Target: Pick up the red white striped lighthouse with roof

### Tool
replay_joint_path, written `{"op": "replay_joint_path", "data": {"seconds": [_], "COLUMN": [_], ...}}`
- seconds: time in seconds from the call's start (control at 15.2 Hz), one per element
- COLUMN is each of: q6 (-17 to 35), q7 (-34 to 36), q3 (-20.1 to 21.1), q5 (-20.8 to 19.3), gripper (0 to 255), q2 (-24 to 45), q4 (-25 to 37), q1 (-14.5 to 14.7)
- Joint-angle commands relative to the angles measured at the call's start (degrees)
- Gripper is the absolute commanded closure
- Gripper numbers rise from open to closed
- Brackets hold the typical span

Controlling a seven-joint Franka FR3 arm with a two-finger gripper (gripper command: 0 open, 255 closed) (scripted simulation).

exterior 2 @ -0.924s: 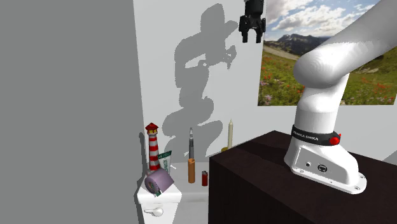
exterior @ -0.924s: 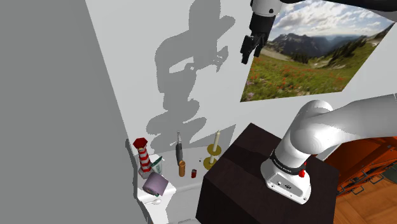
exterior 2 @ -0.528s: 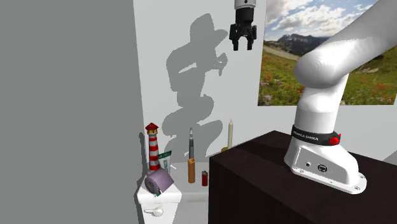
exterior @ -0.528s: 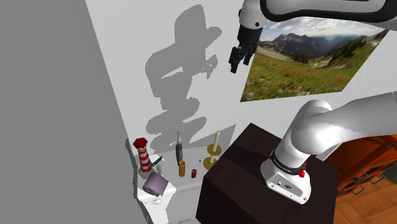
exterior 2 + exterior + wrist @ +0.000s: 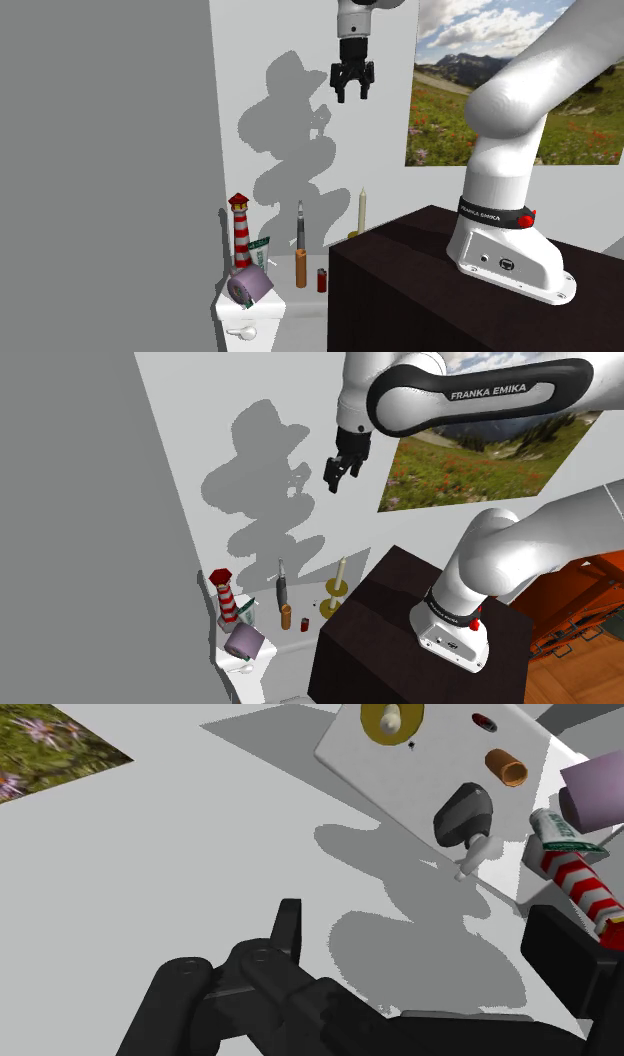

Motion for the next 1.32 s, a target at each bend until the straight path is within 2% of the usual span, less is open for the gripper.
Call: {"op": "replay_joint_path", "data": {"seconds": [0.0, 0.33, 0.66, 0.92, 1.25], "q6": [3.6, 11.8, 18.6, 22.4, 23.7], "q7": [2.3, 8.8, 16.8, 24.9, 36.4], "q3": [2.1, 7.8, 13.6, 17.9, 20.9], "q5": [-0.1, -1.9, -6.8, -13.8, -25.9], "gripper": [0, 0, 0, 0, 0], "q2": [2.5, 10.6, 20.4, 29.5, 42.1], "q4": [-0.7, -0.4, 2.1, 5.7, 12.6], "q1": [0.4, 0.5, -0.5, -1.6, -1.1]}}
